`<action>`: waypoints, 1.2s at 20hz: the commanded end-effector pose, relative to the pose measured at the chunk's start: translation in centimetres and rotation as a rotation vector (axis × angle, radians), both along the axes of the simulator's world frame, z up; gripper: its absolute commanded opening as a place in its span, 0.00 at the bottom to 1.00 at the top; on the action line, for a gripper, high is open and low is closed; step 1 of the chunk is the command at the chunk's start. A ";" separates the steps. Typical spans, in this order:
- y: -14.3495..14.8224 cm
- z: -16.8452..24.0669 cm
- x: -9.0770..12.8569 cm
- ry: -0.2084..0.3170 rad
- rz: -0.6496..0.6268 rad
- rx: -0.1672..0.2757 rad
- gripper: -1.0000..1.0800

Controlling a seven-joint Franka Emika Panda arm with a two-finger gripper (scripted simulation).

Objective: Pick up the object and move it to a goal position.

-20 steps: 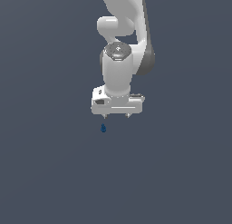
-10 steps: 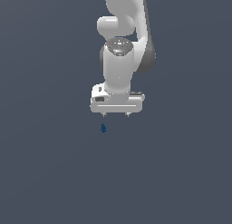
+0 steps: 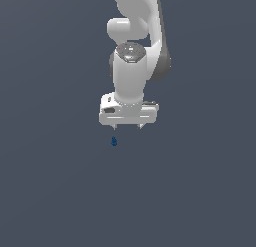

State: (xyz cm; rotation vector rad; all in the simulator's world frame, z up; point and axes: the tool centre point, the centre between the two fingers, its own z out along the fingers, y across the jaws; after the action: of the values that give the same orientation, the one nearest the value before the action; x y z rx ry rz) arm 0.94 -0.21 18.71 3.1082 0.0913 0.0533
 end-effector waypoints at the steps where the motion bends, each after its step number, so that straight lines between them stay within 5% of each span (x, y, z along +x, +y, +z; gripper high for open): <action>1: -0.2 -0.2 0.0 0.002 0.022 -0.001 0.96; 24: -3.2 -4.1 -0.9 0.032 0.497 -0.009 0.96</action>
State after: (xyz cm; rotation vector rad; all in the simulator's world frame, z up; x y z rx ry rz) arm 0.14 -3.14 14.90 3.0065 0.7974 0.0164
